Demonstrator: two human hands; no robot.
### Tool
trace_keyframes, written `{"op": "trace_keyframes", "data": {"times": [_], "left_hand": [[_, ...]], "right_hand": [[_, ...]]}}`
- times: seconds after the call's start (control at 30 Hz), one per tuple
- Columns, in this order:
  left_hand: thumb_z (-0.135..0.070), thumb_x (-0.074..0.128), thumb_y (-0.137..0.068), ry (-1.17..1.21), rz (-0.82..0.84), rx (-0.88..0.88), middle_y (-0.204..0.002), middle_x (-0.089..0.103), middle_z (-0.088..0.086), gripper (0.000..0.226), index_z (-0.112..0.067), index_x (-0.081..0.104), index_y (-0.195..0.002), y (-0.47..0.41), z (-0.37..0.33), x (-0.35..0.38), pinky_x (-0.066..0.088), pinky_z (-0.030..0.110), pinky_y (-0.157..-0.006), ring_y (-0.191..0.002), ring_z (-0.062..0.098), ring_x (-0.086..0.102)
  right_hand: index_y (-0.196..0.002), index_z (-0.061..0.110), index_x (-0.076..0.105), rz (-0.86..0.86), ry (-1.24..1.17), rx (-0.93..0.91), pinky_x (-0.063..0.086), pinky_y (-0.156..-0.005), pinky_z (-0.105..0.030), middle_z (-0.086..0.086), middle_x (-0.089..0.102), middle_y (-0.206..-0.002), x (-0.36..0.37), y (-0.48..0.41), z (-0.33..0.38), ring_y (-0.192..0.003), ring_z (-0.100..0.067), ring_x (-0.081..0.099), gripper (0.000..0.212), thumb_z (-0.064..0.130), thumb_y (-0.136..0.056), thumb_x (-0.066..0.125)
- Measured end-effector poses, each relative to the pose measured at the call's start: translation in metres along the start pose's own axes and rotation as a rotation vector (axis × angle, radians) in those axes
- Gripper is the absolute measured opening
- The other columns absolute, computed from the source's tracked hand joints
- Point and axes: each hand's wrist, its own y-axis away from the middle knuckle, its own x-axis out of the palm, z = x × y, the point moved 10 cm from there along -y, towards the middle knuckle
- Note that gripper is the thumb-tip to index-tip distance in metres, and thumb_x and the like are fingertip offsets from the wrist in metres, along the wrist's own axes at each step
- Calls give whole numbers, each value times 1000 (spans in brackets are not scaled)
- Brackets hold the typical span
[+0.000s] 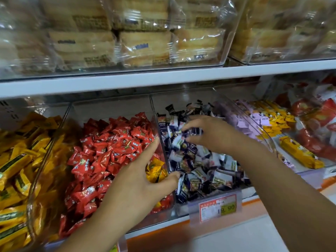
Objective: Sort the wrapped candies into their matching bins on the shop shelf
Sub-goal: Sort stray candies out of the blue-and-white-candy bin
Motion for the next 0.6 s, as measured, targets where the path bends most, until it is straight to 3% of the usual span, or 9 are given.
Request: {"op": "trace_keyframes", "data": {"times": [0.07,0.13,0.17,0.23,0.3,0.37,0.47,0.53,0.6], "left_hand": [[-74,60,-66,-11,6,0,-82,24,-15,84,-77,4,-130,0,-2,0,28,30,-66,-72,6,35],[-74,59,-68,-29,18,-8,-80,25,-15,86,-75,3,-133,-1,-3,2,30,29,-66,-64,12,41],[-74,59,-68,-33,20,-12,-78,25,-15,86,-73,3,-134,-1,-3,2,32,29,-66,-62,16,45],[-74,58,-68,-37,11,-7,-76,26,-16,86,-73,3,-135,-1,-3,2,32,27,-64,-59,8,43],[-73,58,-69,-42,1,-2,-78,27,-16,86,-72,3,-135,-1,-3,1,25,22,-59,-59,0,30],[-71,59,-71,-45,4,-10,-78,27,-15,85,-72,3,-135,-1,-1,1,28,23,-56,-56,0,27],[-71,58,-72,-73,41,-17,-77,25,-14,83,-75,0,-131,-1,-3,4,49,46,-59,-40,8,29],[-72,57,-72,-74,45,-25,-75,24,-14,83,-75,-1,-131,0,-2,4,51,47,-60,-38,11,28],[-73,57,-71,-68,35,-18,-75,24,-14,84,-74,1,-134,1,-2,2,49,44,-55,-39,10,31]], "right_hand": [[-123,43,60,50,-58,7,39,-96,-20,18,42,-146,-19,22,4,-124,-10,51,32,35,-93,61],[-113,48,63,35,-76,10,46,-79,-9,26,53,-126,-42,43,9,-97,9,60,24,34,-94,60],[-105,46,66,14,-87,6,44,-67,-4,26,59,-112,-48,49,11,-81,18,58,20,31,-94,60],[-96,40,70,26,-82,-2,39,-53,-2,22,65,-95,-35,52,16,-65,18,55,17,26,-94,61],[-107,36,70,153,24,-37,37,-58,-5,19,63,-97,8,47,21,-71,10,55,18,28,-95,59],[-128,38,57,251,171,-15,39,-76,-17,4,53,-112,45,37,12,-92,-5,49,32,38,-96,55],[-144,46,33,323,274,141,45,-94,-37,-7,31,-134,54,27,-15,-114,-29,45,59,48,-91,60],[-147,46,25,381,276,155,43,-98,-40,-8,27,-138,57,25,-18,-122,-36,40,69,41,-90,64],[-148,37,28,400,276,119,33,-105,-42,-8,31,-137,64,23,-11,-131,-34,30,66,26,-93,63]]}}
